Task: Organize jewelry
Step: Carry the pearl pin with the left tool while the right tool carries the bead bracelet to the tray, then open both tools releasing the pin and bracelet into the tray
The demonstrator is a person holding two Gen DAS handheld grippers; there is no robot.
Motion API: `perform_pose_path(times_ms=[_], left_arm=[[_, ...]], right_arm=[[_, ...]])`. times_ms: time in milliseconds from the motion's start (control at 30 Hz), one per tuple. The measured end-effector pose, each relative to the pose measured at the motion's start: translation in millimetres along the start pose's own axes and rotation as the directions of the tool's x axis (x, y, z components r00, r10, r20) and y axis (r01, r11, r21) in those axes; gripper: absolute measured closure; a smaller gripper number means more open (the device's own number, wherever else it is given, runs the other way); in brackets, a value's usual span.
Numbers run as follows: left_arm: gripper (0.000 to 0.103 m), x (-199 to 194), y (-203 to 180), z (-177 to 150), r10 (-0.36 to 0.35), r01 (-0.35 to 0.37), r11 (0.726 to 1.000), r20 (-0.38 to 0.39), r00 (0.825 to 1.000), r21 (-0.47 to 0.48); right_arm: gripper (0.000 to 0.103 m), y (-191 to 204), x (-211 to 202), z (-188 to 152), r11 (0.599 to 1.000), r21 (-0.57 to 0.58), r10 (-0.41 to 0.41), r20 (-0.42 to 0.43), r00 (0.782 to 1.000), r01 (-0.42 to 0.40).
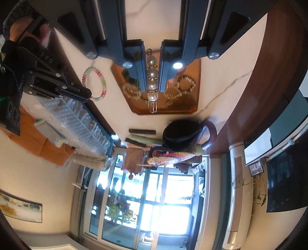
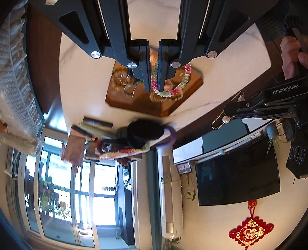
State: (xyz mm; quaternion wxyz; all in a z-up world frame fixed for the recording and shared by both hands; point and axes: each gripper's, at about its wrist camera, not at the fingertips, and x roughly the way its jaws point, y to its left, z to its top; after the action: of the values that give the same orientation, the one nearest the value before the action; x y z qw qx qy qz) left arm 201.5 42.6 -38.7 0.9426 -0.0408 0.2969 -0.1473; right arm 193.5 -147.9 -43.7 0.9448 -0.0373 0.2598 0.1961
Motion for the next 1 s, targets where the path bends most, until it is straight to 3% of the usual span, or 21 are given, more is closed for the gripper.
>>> perform_pose_path(times_ms=[233,633,1000], left_arm=[[0.092,47,14,13,-0.013,0.013,1.000,0.011,1.000,-0.021],[0.092,181,65,-6,-0.010,-0.011,0.993,-0.178,0.984,-0.117],[0.091,201,75,-34,0.020,-0.051,0.991,-0.240,0.971,-0.125]], right_arm=[[0.097,-26,40,16,0.999,0.025,-0.030,0.025,0.999,0.029],[0.097,-65,154,1,0.998,0.053,-0.023,-0.136,0.990,0.030],[0.096,-77,187,-30,0.994,0.105,-0.008,-0.235,0.972,0.034]])
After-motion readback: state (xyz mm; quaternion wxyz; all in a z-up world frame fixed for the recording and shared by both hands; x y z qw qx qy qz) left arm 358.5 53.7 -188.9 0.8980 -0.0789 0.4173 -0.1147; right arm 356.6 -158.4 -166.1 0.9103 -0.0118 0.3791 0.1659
